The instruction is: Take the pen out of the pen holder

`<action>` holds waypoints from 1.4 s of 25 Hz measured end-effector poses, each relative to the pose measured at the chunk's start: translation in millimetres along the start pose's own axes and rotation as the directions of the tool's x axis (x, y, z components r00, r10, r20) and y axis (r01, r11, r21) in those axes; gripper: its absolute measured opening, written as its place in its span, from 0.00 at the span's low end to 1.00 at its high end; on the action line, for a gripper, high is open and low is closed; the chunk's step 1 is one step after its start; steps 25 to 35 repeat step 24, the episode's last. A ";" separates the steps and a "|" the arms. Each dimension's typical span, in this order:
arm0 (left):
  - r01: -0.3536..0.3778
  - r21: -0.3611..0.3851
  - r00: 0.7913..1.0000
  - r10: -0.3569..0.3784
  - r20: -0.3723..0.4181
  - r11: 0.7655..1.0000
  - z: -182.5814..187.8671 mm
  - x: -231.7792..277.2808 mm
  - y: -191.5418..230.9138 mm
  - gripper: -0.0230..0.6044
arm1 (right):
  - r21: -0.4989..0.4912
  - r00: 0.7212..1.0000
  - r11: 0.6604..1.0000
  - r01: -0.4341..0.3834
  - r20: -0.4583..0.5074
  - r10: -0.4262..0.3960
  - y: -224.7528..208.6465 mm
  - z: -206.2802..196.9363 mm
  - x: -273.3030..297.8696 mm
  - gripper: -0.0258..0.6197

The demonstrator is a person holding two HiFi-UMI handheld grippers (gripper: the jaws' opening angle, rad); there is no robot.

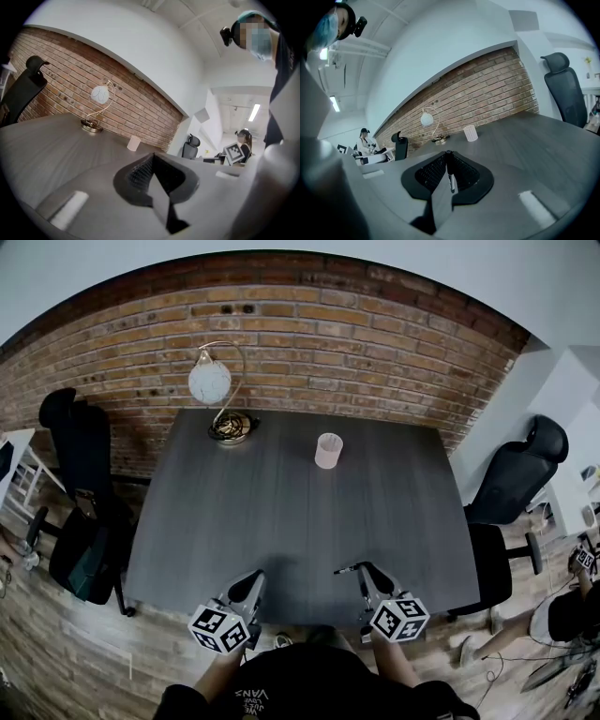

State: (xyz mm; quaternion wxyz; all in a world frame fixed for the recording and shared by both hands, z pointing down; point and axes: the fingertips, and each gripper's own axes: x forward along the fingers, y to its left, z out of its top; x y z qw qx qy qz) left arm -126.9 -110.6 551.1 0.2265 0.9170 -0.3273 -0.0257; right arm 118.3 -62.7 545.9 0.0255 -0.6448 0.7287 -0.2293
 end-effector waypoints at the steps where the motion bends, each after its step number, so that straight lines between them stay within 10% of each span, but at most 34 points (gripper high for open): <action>1: -0.001 0.000 1.000 0.001 0.000 1.000 0.1 0.0 0.6 0.12 | 0.000 1.000 1.000 0.000 -0.005 0.000 -0.1 -1.4 -0.1 0.11; 35: -0.002 -0.008 1.000 0.002 -0.015 1.000 1.2 8.8 7.9 0.12 | -0.004 1.000 1.000 -0.008 -0.019 0.007 -2.0 3.4 10.8 0.11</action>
